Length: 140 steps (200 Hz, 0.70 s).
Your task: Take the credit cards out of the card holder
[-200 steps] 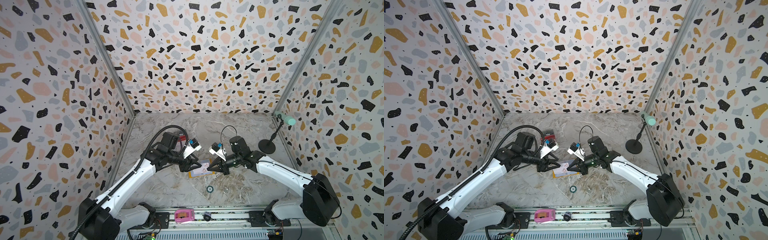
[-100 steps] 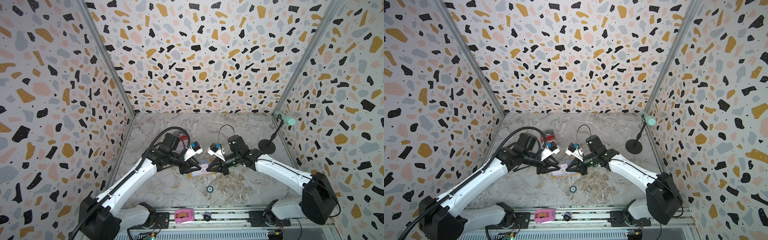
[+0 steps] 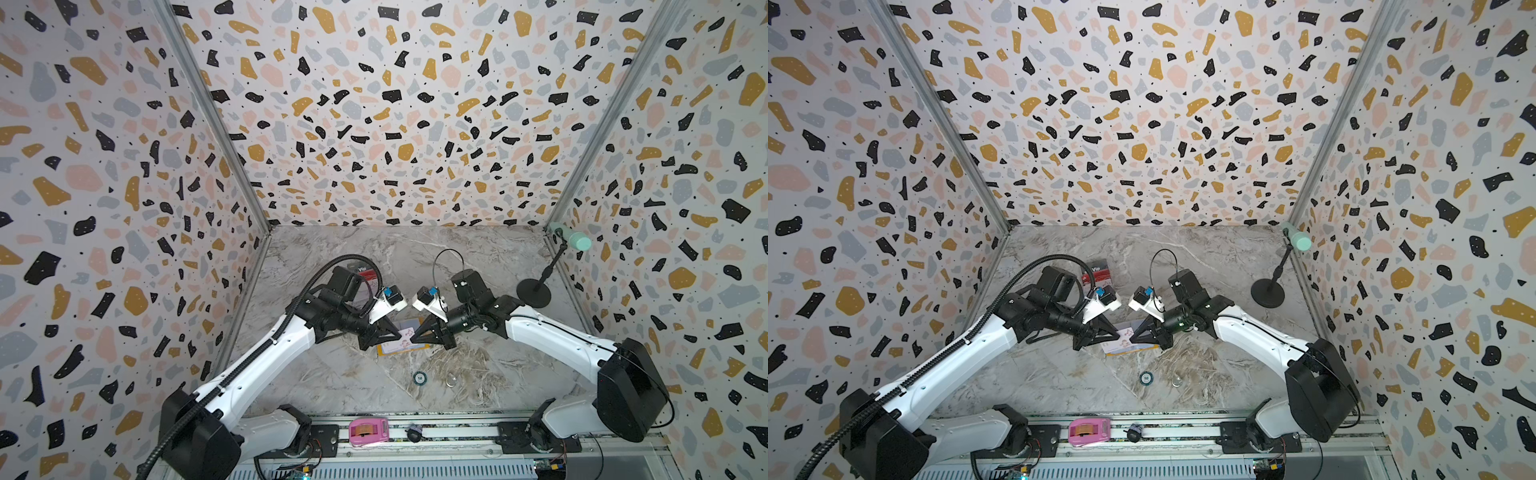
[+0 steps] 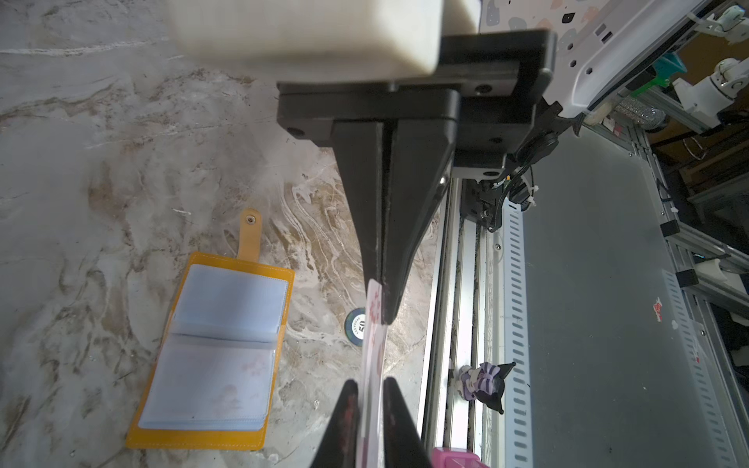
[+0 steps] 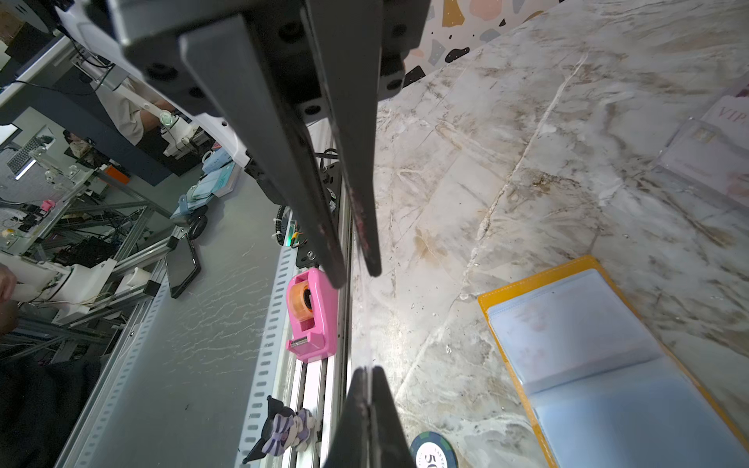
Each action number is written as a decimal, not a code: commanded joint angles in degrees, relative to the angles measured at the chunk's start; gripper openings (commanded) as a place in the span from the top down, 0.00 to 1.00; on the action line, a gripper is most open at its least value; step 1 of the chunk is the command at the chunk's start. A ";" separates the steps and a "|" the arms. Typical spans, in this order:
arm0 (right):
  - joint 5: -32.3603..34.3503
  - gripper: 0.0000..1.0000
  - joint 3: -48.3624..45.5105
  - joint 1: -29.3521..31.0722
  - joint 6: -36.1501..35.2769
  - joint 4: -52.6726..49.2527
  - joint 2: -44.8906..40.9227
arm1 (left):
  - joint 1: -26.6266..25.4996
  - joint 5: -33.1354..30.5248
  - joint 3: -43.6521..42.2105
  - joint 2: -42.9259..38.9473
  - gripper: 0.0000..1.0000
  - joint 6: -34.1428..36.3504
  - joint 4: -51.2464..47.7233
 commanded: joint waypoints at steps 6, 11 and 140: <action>0.36 1.00 2.39 0.17 -0.64 -1.01 -0.54 | -0.72 0.82 1.92 0.02 0.92 0.63 -1.06; 0.63 1.00 2.46 0.14 -0.53 -0.89 -0.55 | -0.72 0.74 1.91 0.02 0.93 0.64 -1.01; 7.70 0.32 -0.53 -3.25 7.08 3.39 -3.89 | -0.63 -15.57 4.22 0.25 1.00 0.89 -0.35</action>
